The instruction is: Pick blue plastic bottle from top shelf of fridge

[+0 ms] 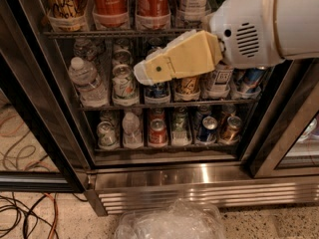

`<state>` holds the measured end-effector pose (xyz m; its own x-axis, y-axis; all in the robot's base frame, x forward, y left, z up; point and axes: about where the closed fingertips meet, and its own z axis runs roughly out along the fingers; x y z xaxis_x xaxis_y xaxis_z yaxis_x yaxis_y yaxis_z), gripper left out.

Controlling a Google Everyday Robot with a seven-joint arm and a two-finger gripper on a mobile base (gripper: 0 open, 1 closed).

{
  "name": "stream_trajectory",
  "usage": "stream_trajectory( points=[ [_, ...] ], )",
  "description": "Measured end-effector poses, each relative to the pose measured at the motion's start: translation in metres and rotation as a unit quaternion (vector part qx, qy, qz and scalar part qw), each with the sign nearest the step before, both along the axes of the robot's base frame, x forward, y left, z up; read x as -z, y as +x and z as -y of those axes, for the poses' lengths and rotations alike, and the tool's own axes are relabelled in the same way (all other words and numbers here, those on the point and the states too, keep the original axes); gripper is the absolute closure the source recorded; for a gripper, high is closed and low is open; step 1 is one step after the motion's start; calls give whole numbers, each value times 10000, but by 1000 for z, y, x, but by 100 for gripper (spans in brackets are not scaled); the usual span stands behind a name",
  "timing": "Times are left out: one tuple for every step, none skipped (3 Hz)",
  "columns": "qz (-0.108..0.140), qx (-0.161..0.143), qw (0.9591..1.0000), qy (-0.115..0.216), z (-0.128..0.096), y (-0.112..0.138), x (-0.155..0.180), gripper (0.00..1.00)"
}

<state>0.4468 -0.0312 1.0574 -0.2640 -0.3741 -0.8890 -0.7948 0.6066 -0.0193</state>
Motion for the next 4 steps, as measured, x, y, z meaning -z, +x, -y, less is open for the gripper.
stream_trajectory(
  points=[
    [129, 268, 9995, 54, -6, 4, -5, 0],
    [336, 834, 9957, 200, -7, 12, -11, 0],
    [631, 1416, 9874, 308, 0, 20, -19, 0],
    [865, 1858, 9779, 402, 9, 31, -23, 0]
  ],
)
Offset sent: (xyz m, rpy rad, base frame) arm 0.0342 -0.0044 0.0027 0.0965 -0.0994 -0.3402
